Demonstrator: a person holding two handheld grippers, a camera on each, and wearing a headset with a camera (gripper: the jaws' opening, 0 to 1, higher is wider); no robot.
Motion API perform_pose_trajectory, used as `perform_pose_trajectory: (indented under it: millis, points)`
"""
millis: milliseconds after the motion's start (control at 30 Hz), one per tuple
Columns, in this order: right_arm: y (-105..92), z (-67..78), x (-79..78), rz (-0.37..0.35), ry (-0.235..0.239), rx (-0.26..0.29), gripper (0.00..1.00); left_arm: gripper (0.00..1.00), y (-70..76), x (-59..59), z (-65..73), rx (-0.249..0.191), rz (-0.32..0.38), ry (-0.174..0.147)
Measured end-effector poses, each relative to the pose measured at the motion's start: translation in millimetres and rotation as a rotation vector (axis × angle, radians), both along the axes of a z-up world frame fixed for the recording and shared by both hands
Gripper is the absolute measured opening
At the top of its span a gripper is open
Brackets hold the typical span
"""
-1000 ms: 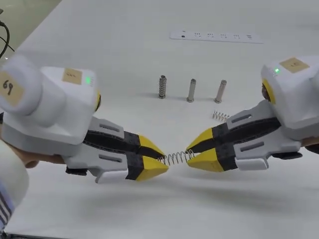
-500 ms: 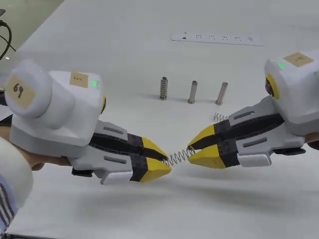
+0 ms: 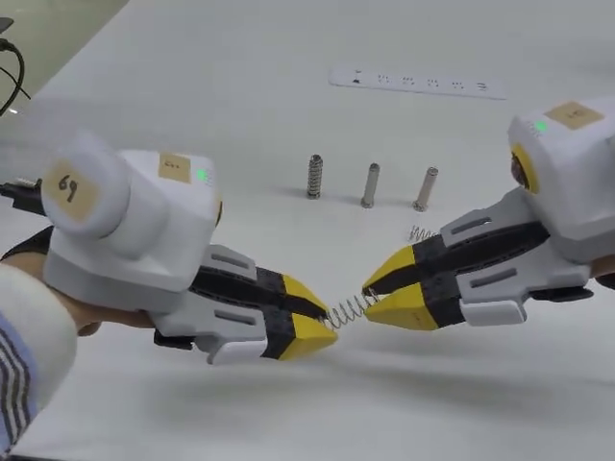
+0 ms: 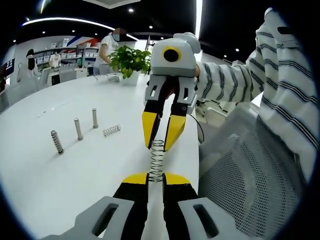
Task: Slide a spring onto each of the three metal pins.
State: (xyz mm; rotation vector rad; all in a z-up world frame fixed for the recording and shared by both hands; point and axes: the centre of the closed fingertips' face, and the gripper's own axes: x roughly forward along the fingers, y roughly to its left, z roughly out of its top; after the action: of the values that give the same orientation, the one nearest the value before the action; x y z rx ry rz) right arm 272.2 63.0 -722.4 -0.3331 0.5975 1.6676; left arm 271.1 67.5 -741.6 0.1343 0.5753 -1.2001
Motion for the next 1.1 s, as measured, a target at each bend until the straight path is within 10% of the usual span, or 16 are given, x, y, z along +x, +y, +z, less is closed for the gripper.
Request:
perform_pose_trajectory:
  millis: [1100]
  points:
    - [-10.2, 5.1, -7.5, 0.102, -0.093, -0.110, 0.08, 0.02, -34.6, -1.6, -8.3, 0.004, -0.101, -0.028]
